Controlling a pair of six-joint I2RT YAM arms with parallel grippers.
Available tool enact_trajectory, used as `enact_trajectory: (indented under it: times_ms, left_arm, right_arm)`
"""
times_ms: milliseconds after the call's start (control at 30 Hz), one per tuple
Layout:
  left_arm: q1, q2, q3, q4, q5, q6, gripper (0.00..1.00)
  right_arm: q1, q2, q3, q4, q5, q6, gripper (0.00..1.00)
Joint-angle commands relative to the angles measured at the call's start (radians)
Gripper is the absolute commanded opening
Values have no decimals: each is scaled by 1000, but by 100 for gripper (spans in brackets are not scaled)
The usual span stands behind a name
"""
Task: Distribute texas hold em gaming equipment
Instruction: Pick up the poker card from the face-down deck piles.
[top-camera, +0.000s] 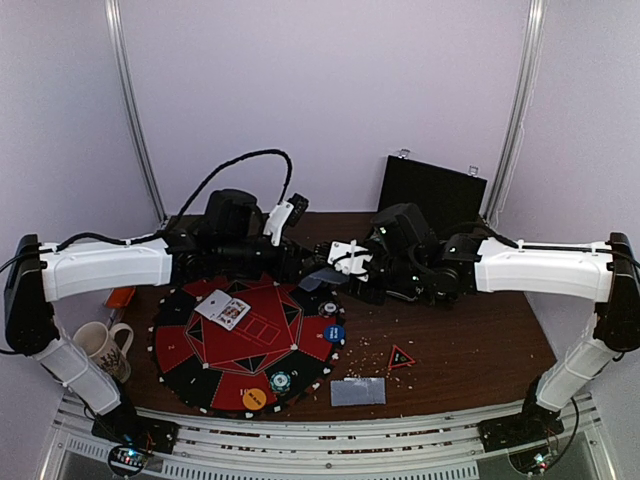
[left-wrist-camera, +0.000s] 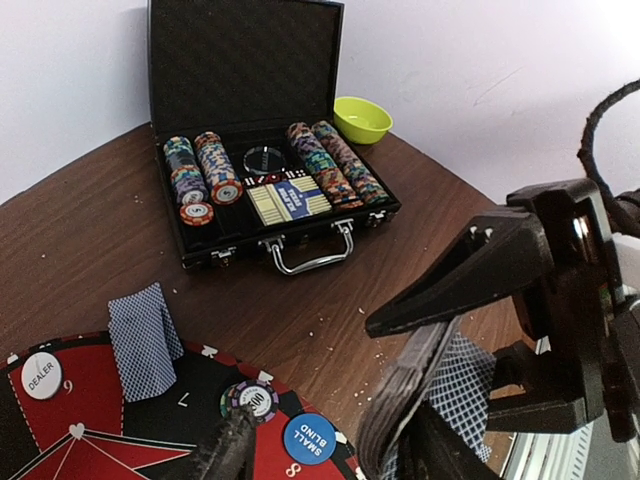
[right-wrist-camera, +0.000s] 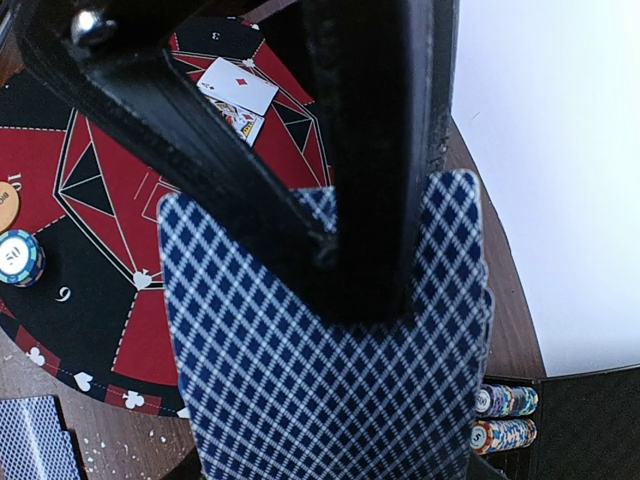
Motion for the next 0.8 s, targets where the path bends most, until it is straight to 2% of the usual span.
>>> enact_trajectory:
  times_ms: [0, 167, 367, 500, 767]
  left_arm:
    - [5, -43, 4, 11, 62, 31, 55]
    - [5, -55, 2, 20, 100, 34, 44]
    - [5, -33, 17, 15, 147, 31, 14]
    - [5, -40, 19, 9, 147, 36, 0]
    - [12, -120, 6, -57, 143, 127, 0]
  right_arm:
    - [5, -10, 11, 16, 20, 9, 51]
    - [6, -13, 6, 17, 22, 14, 51]
    - [6, -19, -3, 22, 25, 16, 51]
    - [4, -24, -5, 22, 31, 16, 51]
    - [-7, -37, -27, 24, 45, 16, 51]
